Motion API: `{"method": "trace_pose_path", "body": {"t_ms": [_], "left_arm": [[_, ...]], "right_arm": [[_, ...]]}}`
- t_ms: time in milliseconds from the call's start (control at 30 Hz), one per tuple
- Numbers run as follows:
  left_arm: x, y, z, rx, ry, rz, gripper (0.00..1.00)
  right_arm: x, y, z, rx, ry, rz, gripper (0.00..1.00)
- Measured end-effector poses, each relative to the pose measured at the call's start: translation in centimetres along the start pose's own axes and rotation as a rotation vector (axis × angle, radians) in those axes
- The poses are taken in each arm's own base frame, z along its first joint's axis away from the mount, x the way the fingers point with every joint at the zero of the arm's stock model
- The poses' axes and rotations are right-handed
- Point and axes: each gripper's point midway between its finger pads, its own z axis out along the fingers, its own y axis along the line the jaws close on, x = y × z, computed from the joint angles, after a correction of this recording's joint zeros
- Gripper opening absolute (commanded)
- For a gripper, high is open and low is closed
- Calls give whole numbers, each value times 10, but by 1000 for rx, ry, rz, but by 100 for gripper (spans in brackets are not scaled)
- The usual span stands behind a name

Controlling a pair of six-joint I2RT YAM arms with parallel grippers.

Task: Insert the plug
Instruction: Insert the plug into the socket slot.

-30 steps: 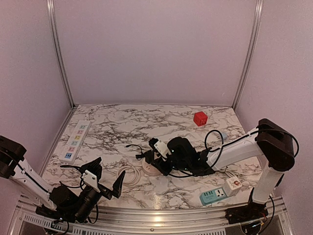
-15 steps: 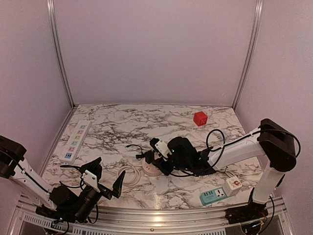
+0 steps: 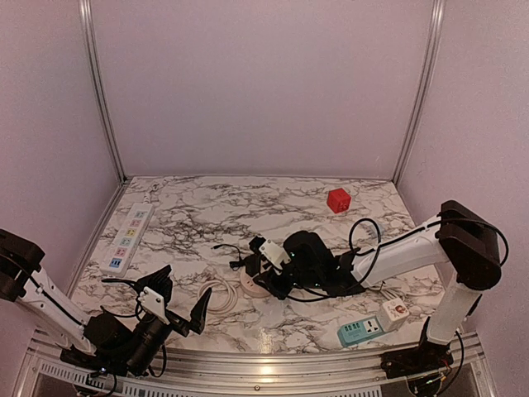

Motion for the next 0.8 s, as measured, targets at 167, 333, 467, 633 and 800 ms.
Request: {"method": "trace_pose_path", "body": {"t_ms": [167,333,467,633,800], "left_arm": [[0,0,0,0,0,0,99],[0,0,0,0,0,0,99],[1,-1,0,1,2,5,99],[3,-2,0,2,4,14,99],[3,-2,0,2,4,15,99]], "right_arm": [[0,4,-2,-22,3,-6,0],[-2,-3,-1,20,-7,-2,0],[-6,-8,-2,46,-23,2,0],[-9,-10,-1,56,-38,4,0],[-3,-8,5,50,-25,4,0]]}}
